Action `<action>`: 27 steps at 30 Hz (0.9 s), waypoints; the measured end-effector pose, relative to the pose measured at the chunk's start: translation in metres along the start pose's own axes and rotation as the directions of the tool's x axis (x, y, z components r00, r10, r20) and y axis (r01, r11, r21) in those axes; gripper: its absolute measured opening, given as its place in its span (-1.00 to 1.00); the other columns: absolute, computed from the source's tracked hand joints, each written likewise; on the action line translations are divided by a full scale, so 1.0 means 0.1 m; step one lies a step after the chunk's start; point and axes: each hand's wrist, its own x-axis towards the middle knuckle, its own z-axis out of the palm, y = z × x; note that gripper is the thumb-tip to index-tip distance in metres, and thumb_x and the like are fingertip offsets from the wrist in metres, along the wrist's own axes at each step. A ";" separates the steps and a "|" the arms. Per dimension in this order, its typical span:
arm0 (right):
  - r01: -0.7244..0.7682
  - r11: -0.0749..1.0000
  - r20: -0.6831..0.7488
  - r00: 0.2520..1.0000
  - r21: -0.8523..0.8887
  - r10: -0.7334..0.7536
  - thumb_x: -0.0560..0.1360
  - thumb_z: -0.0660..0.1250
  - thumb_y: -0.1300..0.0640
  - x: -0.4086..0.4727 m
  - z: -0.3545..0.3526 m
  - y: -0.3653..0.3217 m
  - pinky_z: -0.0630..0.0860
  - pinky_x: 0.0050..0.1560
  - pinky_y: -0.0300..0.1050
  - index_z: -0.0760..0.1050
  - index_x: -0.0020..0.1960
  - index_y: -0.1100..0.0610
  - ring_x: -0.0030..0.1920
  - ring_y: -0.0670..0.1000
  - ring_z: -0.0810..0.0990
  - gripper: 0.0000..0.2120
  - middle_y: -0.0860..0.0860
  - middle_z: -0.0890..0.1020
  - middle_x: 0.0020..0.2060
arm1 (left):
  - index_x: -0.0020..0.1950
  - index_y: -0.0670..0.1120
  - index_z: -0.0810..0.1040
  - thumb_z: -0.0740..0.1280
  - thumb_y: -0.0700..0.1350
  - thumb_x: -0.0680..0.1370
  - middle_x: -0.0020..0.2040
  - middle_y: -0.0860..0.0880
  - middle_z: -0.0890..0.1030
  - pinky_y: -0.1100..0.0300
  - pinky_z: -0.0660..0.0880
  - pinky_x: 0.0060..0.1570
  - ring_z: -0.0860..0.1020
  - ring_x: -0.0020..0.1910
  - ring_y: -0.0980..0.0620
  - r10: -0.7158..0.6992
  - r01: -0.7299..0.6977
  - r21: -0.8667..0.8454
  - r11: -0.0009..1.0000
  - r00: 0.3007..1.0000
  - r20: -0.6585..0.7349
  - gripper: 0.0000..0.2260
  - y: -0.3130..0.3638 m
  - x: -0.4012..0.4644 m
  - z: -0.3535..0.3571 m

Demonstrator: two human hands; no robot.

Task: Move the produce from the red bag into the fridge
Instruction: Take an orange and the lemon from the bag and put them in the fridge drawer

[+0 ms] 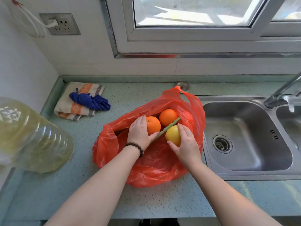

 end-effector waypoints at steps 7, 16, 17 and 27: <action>0.041 0.998 -0.124 0.992 0.055 -0.034 0.39 0.43 -0.03 -0.01 -0.31 -0.27 0.24 0.35 -0.15 0.25 0.44 0.14 0.37 0.04 0.33 -0.29 0.06 0.37 0.36 | 0.46 -0.18 0.21 0.41 0.20 0.39 0.39 -0.15 0.37 0.08 0.28 0.33 0.34 0.37 -0.11 0.008 -0.022 -0.149 0.989 0.996 -0.093 -0.20 0.13 -0.15 -0.37; -0.032 0.998 -0.381 0.923 0.060 0.053 0.39 0.44 -0.05 -0.23 -0.93 -0.27 0.21 0.34 -0.22 0.27 0.42 0.19 0.36 0.06 0.34 -0.29 0.11 0.40 0.33 | 0.41 -0.18 0.27 0.43 0.20 0.37 0.32 -0.15 0.41 0.06 0.31 0.31 0.36 0.32 -0.10 0.195 -0.231 -0.250 0.940 0.968 -0.161 -0.23 0.65 -0.15 -0.72; -0.063 0.996 -0.406 0.910 0.061 0.082 0.38 0.44 -0.05 -0.31 -1.01 -0.22 0.22 0.34 -0.20 0.27 0.42 0.18 0.36 0.06 0.34 -0.29 0.11 0.40 0.33 | 0.41 -0.18 0.27 0.42 0.21 0.37 0.32 -0.14 0.41 0.06 0.31 0.32 0.36 0.32 -0.10 0.229 -0.263 -0.253 0.931 0.961 -0.156 -0.23 0.74 -0.16 -0.71; -0.422 0.898 -0.642 0.656 0.124 0.397 0.36 0.47 -0.02 -1.66 -1.69 0.55 0.25 0.32 -0.17 0.28 0.41 0.17 0.34 0.07 0.36 -0.28 0.12 0.39 0.34 | 0.39 -0.19 0.30 0.44 0.18 0.36 0.26 -0.14 0.42 0.09 0.31 0.26 0.37 0.26 -0.11 0.615 -0.564 -0.390 0.728 0.788 0.008 -0.26 2.14 -0.78 -0.21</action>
